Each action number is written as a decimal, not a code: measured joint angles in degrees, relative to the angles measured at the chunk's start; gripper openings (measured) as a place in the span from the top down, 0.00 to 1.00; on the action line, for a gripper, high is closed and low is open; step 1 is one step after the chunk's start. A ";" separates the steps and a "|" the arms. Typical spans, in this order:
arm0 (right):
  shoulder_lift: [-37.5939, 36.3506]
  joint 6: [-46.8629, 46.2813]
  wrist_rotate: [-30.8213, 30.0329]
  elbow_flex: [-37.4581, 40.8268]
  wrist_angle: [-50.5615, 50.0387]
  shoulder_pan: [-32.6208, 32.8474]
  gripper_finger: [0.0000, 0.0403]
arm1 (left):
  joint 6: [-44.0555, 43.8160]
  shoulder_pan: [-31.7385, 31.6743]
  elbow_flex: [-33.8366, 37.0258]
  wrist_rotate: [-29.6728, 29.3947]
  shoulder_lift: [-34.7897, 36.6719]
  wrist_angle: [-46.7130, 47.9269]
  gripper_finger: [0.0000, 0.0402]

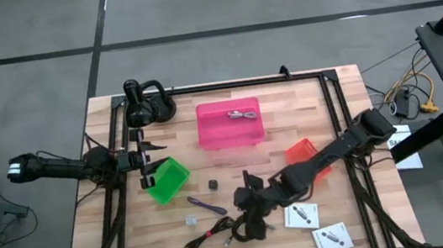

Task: Pick and place items into bin
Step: Put the right black charger cable into the pink bin

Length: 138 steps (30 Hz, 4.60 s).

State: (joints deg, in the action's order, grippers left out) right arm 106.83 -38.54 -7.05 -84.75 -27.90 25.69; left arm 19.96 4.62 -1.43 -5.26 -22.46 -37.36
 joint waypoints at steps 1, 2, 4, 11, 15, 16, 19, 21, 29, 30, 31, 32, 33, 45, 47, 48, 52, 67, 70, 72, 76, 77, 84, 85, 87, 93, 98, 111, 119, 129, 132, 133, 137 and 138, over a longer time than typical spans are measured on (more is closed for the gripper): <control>0.02 0.11 0.00 0.00 -0.09 0.46 0.70 | 0.01 -0.01 0.00 0.00 -0.01 0.00 0.66; 0.02 0.45 0.00 0.04 -0.27 0.81 0.70 | 0.01 0.00 0.00 0.00 -0.01 0.01 0.66; 0.04 1.54 -0.11 0.34 -0.36 1.46 0.70 | 0.03 0.00 0.02 0.00 0.00 0.01 0.66; 0.06 -1.21 -0.46 1.55 -0.35 2.27 0.67 | 0.03 0.00 0.00 0.00 -0.02 0.04 0.66; 0.06 -1.31 -0.68 2.09 -0.27 2.44 0.60 | 0.01 0.00 0.00 0.00 0.00 0.06 0.66; 0.06 -1.31 -0.82 2.40 -0.24 2.45 0.58 | 0.03 0.00 0.02 -0.02 -0.02 0.06 0.66; 0.13 -1.29 -1.27 3.61 -0.28 2.49 0.53 | 0.03 0.00 0.00 0.00 0.00 0.08 0.66; 0.13 -1.31 -1.96 4.59 -0.08 2.47 0.50 | 0.03 -0.01 0.01 -0.01 0.00 0.08 0.66; 0.15 -0.32 -2.22 9.58 6.09 2.43 0.49 | 0.03 0.00 0.00 -0.02 0.00 0.11 0.66; 0.16 0.55 -2.50 10.25 7.99 2.45 0.49 | 0.03 0.00 0.00 0.00 -0.02 0.11 0.66; 0.44 1.31 -3.09 10.67 9.48 2.43 0.49 | 0.03 0.00 0.02 0.00 0.00 0.11 0.66; 1.14 1.75 -3.63 10.73 10.65 2.43 0.49 | 0.03 0.00 0.01 -0.01 -0.01 0.12 0.66; 1.80 2.35 -3.80 10.66 11.15 2.43 0.49 | 0.03 0.00 0.02 0.00 -0.02 0.12 0.66; 9.69 4.28 -3.62 3.15 4.58 2.03 0.49 | 0.03 0.00 0.02 0.00 0.07 0.22 0.66; 9.68 4.46 -3.63 2.52 4.11 1.99 0.49 | 0.03 0.00 0.02 0.00 0.00 0.19 0.66; 9.68 4.66 -3.63 2.35 4.28 2.00 0.49 | 0.03 0.00 0.02 0.00 0.00 0.20 0.66; 9.79 5.31 -3.61 2.32 4.06 2.01 0.49 | 0.03 0.00 0.02 0.00 0.02 0.13 0.66; 9.88 4.09 -4.03 3.50 1.58 2.06 0.49 | 0.03 0.00 0.02 0.00 0.00 0.08 0.66; 9.88 2.55 -4.79 4.52 3.27 2.06 0.49 | 0.03 0.00 0.02 0.00 0.00 0.08 0.66; 9.88 1.72 -4.88 4.74 3.22 2.06 0.49 | 0.03 -0.02 0.02 0.00 0.00 0.11 0.66; 10.26 1.42 -5.07 5.00 4.73 2.17 0.49 | 0.03 0.00 0.02 0.00 0.00 0.11 0.66; 10.82 1.40 -5.12 5.00 5.61 2.17 0.49 | 0.03 0.00 0.02 0.00 0.00 0.11 0.66; 15.63 2.08 -4.61 3.11 5.42 2.19 0.49 | 0.03 0.00 0.02 0.00 0.00 0.17 0.66; 15.93 2.09 -4.60 2.75 5.56 2.19 0.49 | 0.03 0.00 0.02 -0.02 0.00 0.21 0.66; 16.04 2.10 -4.59 2.56 5.53 2.19 0.49 | 0.03 0.00 0.02 -0.02 0.00 0.18 0.66; 15.35 2.08 -3.32 2.56 4.19 2.27 0.49 | 0.03 0.00 0.02 0.00 0.00 0.11 0.66; 15.14 2.10 -1.32 2.56 3.82 2.32 0.49 | 0.03 0.00 0.02 0.00 0.00 0.08 0.66; 15.10 2.73 -1.51 2.56 1.42 2.30 0.61 | 0.03 0.00 0.02 0.00 0.00 0.12 0.66; 15.10 2.53 -1.44 2.56 1.34 2.30 0.74 | 0.03 -0.01 0.02 0.00 0.00 0.11 0.66; 15.10 2.51 0.20 2.56 1.47 2.30 0.90 | 0.03 0.00 0.02 0.00 0.00 0.11 0.66; 15.10 2.51 0.20 2.56 1.45 2.30 0.92 | 0.03 0.00 0.02 0.00 0.00 0.12 0.66; 15.10 2.51 0.22 2.56 1.45 2.30 0.92 | 0.03 -0.02 0.02 0.00 0.00 0.11 0.66; 14.90 1.77 0.24 2.56 1.40 2.30 0.93 | 0.04 0.00 0.02 0.00 0.00 0.12 0.66; 14.86 0.90 0.29 2.56 1.33 2.30 0.93 | 0.03 -0.02 0.02 0.00 0.00 0.12 0.66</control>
State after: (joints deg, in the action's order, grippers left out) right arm 121.69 -37.64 -6.76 -82.19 -26.57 27.99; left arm 19.99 4.60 -1.41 -5.26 -22.46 -37.24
